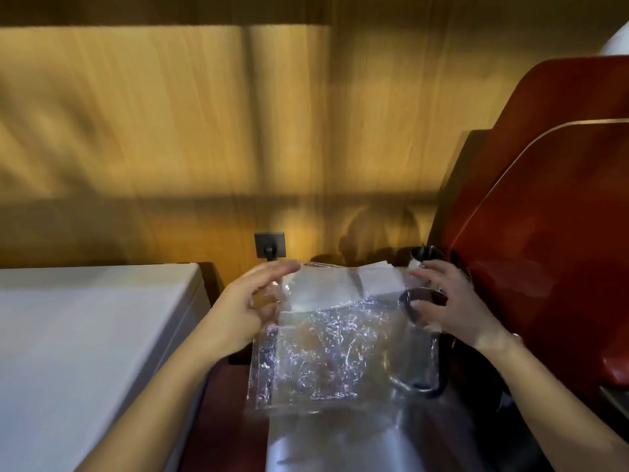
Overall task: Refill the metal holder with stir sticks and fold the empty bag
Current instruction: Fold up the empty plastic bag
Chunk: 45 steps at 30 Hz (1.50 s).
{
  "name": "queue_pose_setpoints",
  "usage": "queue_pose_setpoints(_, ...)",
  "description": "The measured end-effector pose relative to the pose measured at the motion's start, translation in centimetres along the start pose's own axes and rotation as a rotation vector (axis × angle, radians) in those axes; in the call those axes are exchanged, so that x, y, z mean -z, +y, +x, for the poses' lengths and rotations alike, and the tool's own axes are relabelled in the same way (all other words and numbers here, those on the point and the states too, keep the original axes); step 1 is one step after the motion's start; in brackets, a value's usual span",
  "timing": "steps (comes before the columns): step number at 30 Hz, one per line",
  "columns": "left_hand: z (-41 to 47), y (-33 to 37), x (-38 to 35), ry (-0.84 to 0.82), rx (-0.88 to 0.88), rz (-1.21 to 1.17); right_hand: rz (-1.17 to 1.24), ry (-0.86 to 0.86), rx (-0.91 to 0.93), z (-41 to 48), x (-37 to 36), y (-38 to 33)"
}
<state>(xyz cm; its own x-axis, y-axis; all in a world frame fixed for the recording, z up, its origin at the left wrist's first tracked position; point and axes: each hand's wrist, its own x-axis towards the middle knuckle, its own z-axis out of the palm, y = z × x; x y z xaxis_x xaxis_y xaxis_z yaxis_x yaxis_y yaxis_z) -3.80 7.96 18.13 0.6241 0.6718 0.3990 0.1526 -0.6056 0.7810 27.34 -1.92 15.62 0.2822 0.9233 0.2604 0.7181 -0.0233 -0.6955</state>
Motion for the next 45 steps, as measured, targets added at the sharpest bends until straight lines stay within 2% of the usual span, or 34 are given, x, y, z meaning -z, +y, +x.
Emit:
queue_pose_setpoints(2, 0.4, 1.6, 0.2, -0.024, -0.053, 0.026, -0.177, 0.109, 0.140, 0.4, -0.3, -1.3)
queue_pose_setpoints(3, 0.5, 2.3, 0.3, -0.049, -0.063, 0.022, -0.178, 0.097, 0.184, 0.6, -0.3, -2.0)
queue_pose_setpoints(4, 0.5, 2.8, 0.4, -0.085, -0.072, 0.014, -0.131, 0.035, 0.208, 0.8, -0.2, -2.7)
queue_pose_setpoints(8, 0.7, 4.3, 0.4, -0.194, -0.132, 0.112, 0.070, -0.396, 0.174, 1.0, -0.7, -5.5)
queue_pose_setpoints(11, 1.1, 4.6, 0.5, -0.182, -0.154, 0.135, 0.215, -0.428, 0.172, 1.1, -2.0, -6.1)
queue_pose_setpoints(12, 1.1, 4.4, 0.6, -0.163, -0.140, 0.087, 0.259, -0.415, 0.183, 1.0, -2.2, -6.3)
queue_pose_setpoints(15, 0.8, 3.2, 1.5, -0.098, 0.020, -0.292, 0.423, -0.375, 0.192, 0.7, -2.2, -6.2)
queue_pose_setpoints(21, -0.6, -0.6, 2.6, -0.146, 0.219, -0.890, 0.758, -0.247, 0.091, 0.0, -2.8, -5.0)
queue_pose_setpoints(24, -0.9, -1.8, 1.4, -0.108, 0.251, -1.003, 0.943, -0.195, -0.026, -0.4, -4.0, -4.4)
queue_pose_setpoints(27, -1.4, -1.8, -0.4, -0.046, 0.311, -0.957, 1.069, -0.144, -0.149, -0.6, -5.2, -4.1)
queue_pose_setpoints(31, -1.8, -1.2, -3.5, 0.060, 0.467, -0.648, 1.131, -0.110, -0.225, -0.8, -6.2, -4.2)
queue_pose_setpoints(36, -1.4, -1.0, -4.2, 0.195, 0.493, -0.478, 1.028, -0.066, -0.223, -1.2, -5.8, -3.6)
queue_pose_setpoints(41, -1.4, -1.0, -4.0, 0.221, 0.494, -0.459, 0.843, -0.097, -0.203, -1.7, -4.8, -2.1)
queue_pose_setpoints(45, -1.1, -1.1, -4.2, 0.293, 0.453, -0.414, 0.825, -0.127, -0.234, -1.7, -4.6, -1.5)
